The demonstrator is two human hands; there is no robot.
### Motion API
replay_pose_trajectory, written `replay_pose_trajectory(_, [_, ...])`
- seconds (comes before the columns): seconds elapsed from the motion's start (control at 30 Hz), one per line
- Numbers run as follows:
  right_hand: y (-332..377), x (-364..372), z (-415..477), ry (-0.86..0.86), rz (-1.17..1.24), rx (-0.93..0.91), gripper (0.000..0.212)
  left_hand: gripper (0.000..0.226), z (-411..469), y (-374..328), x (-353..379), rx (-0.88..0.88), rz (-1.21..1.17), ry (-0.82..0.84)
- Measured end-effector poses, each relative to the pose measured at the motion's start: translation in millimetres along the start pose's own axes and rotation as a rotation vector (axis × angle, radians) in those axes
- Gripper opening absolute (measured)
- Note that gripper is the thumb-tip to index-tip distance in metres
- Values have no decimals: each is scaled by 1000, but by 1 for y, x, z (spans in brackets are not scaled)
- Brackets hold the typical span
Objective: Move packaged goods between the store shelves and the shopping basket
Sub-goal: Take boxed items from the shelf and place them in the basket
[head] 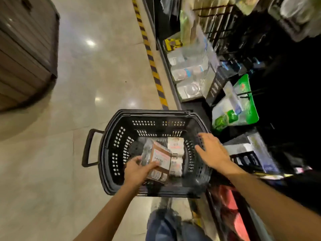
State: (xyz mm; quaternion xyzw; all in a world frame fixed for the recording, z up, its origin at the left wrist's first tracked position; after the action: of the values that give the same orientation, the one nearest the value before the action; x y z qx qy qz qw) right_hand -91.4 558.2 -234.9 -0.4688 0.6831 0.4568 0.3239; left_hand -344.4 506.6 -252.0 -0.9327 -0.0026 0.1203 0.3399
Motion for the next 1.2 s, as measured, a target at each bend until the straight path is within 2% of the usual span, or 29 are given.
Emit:
replay_pose_trajectory(0.2, [-39,56,94,-95,-24,34,56,20,94,44,46,-186,-95,154])
replay_pose_trajectory(0.3, [-58,82,114,-167,-100,-15,64,25,117,66,65,-307,-269,234])
replay_pose_trajectory(0.47, [-69,102,122,-113,-212,-62,77,51,135,89,84,-427,-502,400])
replay_pose_trajectory(0.57, [-77,115,121,-175,-261,-99,81,53,143,97,90,-489,-566,504])
replay_pose_trajectory(0.7, [-82,120,121,-210,-285,-88,83,56,149,98,97,-543,-553,580])
replay_pose_trajectory(0.8, [-82,122,122,-218,-282,-81,84,88,151,92,100,-532,-564,692])
replay_pose_trajectory(0.83, [-82,122,122,-215,-280,-76,84,93,151,89,101,-526,-566,728])
replay_pose_trajectory(1.03, [-84,126,122,-218,-287,-58,85,93,154,86,113,-533,-534,890])
replay_pose_trajectory(1.2, [-85,127,122,-231,-291,-51,86,106,158,95,121,-532,-474,972])
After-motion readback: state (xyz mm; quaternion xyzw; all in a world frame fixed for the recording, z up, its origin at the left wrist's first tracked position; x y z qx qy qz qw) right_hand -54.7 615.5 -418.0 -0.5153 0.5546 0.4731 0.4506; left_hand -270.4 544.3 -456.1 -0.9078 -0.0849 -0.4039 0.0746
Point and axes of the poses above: each hand's wrist, its own z-axis towards the middle knuckle, its own x-axis out of the palm, y = z × x, the point moved 4 cm from there along z, towards the middle knuckle, and after that the axes turned 3 degrees about -y, right-handed, at the moved point
